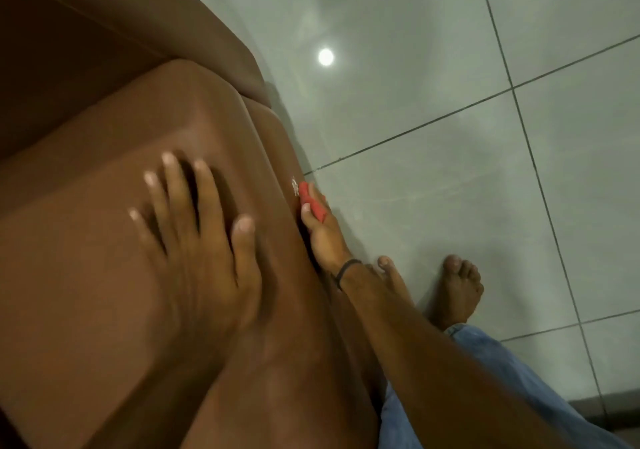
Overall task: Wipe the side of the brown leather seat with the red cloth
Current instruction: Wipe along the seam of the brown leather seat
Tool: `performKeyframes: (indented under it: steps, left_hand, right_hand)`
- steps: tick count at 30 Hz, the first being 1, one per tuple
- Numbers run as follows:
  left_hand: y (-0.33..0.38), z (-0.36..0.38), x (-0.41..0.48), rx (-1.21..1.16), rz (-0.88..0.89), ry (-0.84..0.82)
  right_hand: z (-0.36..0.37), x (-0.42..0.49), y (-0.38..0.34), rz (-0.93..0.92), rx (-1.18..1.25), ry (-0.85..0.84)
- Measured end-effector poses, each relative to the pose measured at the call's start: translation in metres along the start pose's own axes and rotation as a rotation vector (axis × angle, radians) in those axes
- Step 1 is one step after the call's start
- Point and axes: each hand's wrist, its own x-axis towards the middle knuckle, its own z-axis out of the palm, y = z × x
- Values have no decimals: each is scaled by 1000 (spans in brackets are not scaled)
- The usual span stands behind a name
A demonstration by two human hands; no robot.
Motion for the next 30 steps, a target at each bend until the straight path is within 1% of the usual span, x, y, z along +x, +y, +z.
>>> performKeyframes:
  steps: [1, 2, 3, 5, 6, 7, 9, 10, 12, 14, 16, 17, 18, 20, 21, 22, 24, 26, 27, 29, 30]
  left_hand:
    - [-6, -1, 21, -14, -8, 53]
    - [-10, 0, 36, -28, -18, 61]
    - [-11, 0, 51, -23, -16, 62]
    - [-12, 1, 62, -1, 6, 51]
    - [-12, 4, 58, 31, -4, 63]
    - [-11, 8, 53, 59, -6, 84]
    - [-12, 11, 54, 77, -9, 99]
    - [-12, 13, 56, 91, -15, 102]
    - [-13, 18, 58, 94, -1, 130]
    - [-15, 24, 58, 115, -8, 143]
    - [-18, 27, 56, 121, -5, 151]
    - [-18, 27, 57, 123, 1, 151]
    - [-19, 26, 58, 125, -1, 146]
    - [-17, 27, 58, 135, -6, 146]
    - [-17, 27, 58, 127, -6, 144]
    - [-17, 27, 58, 118, -4, 141]
    - [-18, 30, 57, 119, -1, 147]
    - [-19, 32, 57, 115, 3, 164]
    - [-19, 33, 57, 115, 8, 171]
    - [-19, 34, 59, 121, 6, 169]
    - [-19, 34, 59, 119, 3, 164]
  right_hand:
    - [-7, -6, 3, -37, -10, -67]
    - [-6, -20, 11, -99, -52, -122]
    - [-10, -39, 25, -121, -69, -119]
    - [-20, -77, 51, -90, -59, -152]
    - [-22, -86, 58, -19, -22, -150]
    - [-22, -80, 58, 38, 21, -99]
    - [-20, -37, 37, 198, 110, -16]
    - [-16, -8, 21, 242, 99, -1]
    - [-6, 43, -9, 147, 52, 27]
    - [12, 61, -31, 39, 44, -9]
    - [19, 40, -32, -99, -27, -82]
    - [0, 14, -19, -104, -44, -112]
    - [-16, -8, -1, -53, -73, -136]
    - [-53, -40, 27, 131, -197, -65]
    - [-61, -41, 22, 220, -223, -30]
    - [-56, -32, 14, 225, -171, -23]
    - [-25, 10, -18, 207, 20, -65]
    - [8, 64, -52, 153, 45, -14]
    - [5, 85, -58, 112, 72, -2]
    - [15, 106, -70, 3, 47, -29]
    - [15, 102, -68, -86, 18, -66]
